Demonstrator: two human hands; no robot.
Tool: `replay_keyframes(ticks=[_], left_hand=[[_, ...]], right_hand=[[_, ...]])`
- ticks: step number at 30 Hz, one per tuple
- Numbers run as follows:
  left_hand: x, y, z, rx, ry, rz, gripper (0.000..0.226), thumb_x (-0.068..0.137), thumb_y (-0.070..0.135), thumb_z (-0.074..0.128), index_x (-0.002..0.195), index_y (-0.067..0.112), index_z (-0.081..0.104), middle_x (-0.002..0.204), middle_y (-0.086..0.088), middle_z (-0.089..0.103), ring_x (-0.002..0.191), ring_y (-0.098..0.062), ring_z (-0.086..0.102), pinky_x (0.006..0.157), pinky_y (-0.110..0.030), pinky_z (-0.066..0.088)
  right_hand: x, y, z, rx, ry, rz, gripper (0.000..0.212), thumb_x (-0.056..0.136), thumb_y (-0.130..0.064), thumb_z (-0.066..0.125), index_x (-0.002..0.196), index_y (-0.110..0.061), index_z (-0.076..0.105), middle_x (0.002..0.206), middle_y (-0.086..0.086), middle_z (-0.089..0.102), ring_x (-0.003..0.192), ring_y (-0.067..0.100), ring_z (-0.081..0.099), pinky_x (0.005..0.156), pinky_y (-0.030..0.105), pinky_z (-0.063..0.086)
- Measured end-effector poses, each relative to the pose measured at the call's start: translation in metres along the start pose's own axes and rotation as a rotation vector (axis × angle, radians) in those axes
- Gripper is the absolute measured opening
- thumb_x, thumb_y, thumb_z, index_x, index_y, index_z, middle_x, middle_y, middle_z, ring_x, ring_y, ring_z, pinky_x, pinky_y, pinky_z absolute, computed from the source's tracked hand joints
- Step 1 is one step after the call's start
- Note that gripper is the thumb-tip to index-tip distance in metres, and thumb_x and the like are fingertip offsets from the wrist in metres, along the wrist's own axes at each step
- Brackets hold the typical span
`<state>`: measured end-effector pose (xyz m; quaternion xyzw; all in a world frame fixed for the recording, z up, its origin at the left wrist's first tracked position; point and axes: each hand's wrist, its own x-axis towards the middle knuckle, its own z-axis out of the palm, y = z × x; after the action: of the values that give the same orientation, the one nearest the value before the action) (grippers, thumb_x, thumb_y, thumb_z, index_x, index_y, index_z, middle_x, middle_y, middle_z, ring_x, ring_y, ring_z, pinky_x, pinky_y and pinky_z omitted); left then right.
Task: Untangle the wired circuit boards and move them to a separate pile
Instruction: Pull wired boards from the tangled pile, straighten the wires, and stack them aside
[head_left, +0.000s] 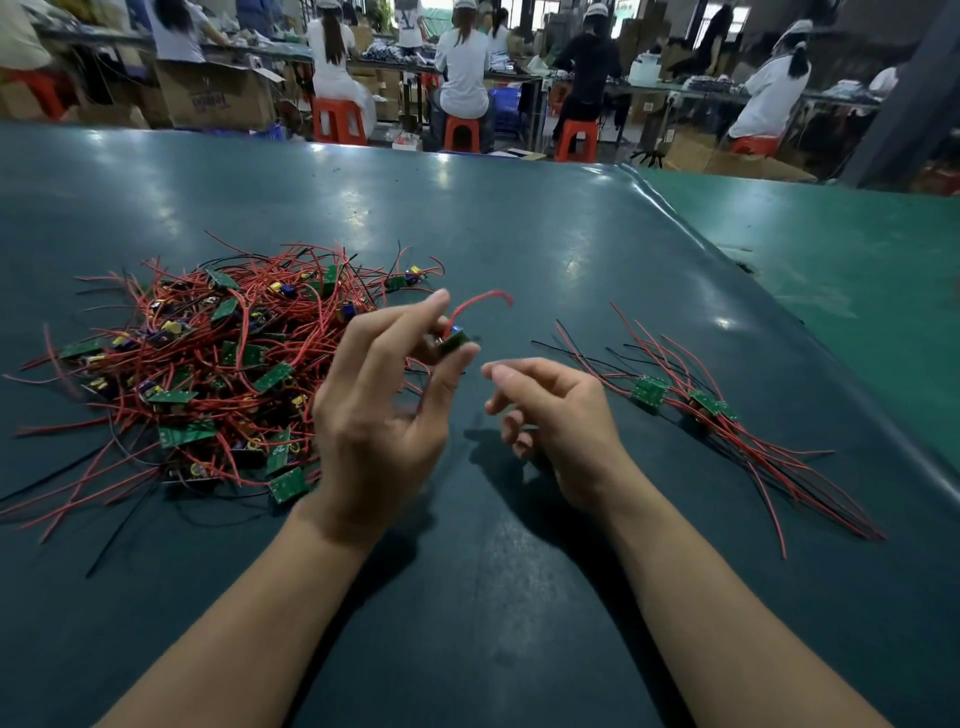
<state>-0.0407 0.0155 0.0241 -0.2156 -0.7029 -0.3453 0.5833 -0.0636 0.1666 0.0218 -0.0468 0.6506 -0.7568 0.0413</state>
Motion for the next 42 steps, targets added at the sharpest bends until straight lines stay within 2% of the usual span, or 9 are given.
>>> replay_keyframes(ticks=[5,8,12,17,20,24,28,35,42], left_hand=[[-0.01,0.002,0.01,-0.201,-0.12,-0.248,0.033,0.087,0.002,0.071,0.119,0.0,0.062,0.099,-0.005,0.061,0.089,-0.016,0.063,0.081,-0.031,0.053],[-0.013,0.001,0.014,-0.267,-0.247,-0.51,0.024,0.086,-0.004,0.069,0.108,0.006,0.069,0.095,-0.008,0.068,0.084,-0.019,0.067,0.078,-0.036,0.056],[-0.011,0.0,0.018,-0.49,-0.348,-0.838,0.018,0.085,0.002,0.071,0.101,0.011,0.071,0.085,-0.002,0.075,0.074,-0.014,0.071,0.073,-0.025,0.056],[-0.009,-0.005,0.021,-0.565,-0.255,-0.925,0.016,0.083,-0.003,0.07,0.097,0.006,0.069,0.082,-0.007,0.072,0.07,-0.01,0.068,0.072,-0.021,0.056],[-0.008,-0.007,0.021,-0.604,-0.152,-0.971,0.016,0.083,-0.003,0.07,0.099,0.0,0.068,0.083,-0.009,0.072,0.074,-0.011,0.069,0.075,-0.022,0.057],[-0.01,-0.005,0.021,-0.622,-0.261,-0.897,0.021,0.08,-0.007,0.07,0.1,0.001,0.069,0.081,0.004,0.073,0.074,-0.006,0.069,0.075,-0.019,0.055],[-0.008,-0.003,0.021,-0.664,-0.289,-0.903,0.031,0.076,-0.011,0.072,0.102,0.006,0.071,0.081,0.006,0.075,0.079,-0.004,0.07,0.076,-0.015,0.052],[-0.008,-0.006,0.021,-0.698,-0.283,-1.028,0.016,0.075,0.001,0.075,0.089,0.006,0.074,0.077,-0.001,0.075,0.071,-0.011,0.067,0.073,-0.021,0.056],[-0.009,-0.005,0.019,-0.726,-0.376,-1.043,0.026,0.079,-0.005,0.072,0.103,0.002,0.068,0.085,-0.003,0.072,0.075,-0.011,0.068,0.076,-0.021,0.056]], right_hand=[[-0.001,-0.003,0.002,0.171,-0.124,0.006,0.027,0.097,-0.028,0.056,0.082,-0.023,0.078,0.079,0.0,0.068,0.051,0.012,0.054,0.04,0.017,0.034],[0.001,-0.002,0.002,0.188,-0.032,-0.055,0.021,0.095,-0.019,0.06,0.083,-0.019,0.077,0.079,0.001,0.068,0.05,0.012,0.053,0.038,0.018,0.035],[0.0,0.001,0.0,0.006,0.039,-0.167,0.01,0.091,-0.012,0.066,0.085,-0.013,0.074,0.074,0.0,0.071,0.057,0.012,0.062,0.04,0.021,0.044],[0.004,0.004,0.002,0.014,0.187,-0.267,0.007,0.087,-0.001,0.069,0.092,-0.007,0.067,0.076,0.0,0.068,0.067,0.01,0.065,0.054,0.021,0.053],[0.005,0.003,-0.002,0.065,0.222,-0.17,0.011,0.085,-0.012,0.074,0.083,-0.008,0.064,0.067,-0.001,0.062,0.055,0.012,0.06,0.046,0.023,0.051],[0.003,0.007,0.005,0.088,0.002,-0.014,0.012,0.079,-0.027,0.073,0.076,-0.015,0.075,0.067,-0.005,0.065,0.049,0.006,0.052,0.042,0.02,0.045],[0.006,0.005,0.0,0.151,0.069,0.003,0.008,0.084,-0.021,0.072,0.081,-0.019,0.079,0.074,-0.004,0.068,0.052,0.006,0.046,0.042,0.018,0.037],[0.011,0.003,-0.002,0.238,0.241,-0.051,0.011,0.082,-0.012,0.076,0.071,-0.013,0.075,0.062,-0.003,0.059,0.044,0.008,0.041,0.04,0.019,0.032],[0.01,0.005,-0.004,0.175,0.212,-0.097,0.018,0.081,-0.015,0.078,0.064,-0.014,0.073,0.056,-0.001,0.055,0.045,0.009,0.042,0.04,0.02,0.033]])
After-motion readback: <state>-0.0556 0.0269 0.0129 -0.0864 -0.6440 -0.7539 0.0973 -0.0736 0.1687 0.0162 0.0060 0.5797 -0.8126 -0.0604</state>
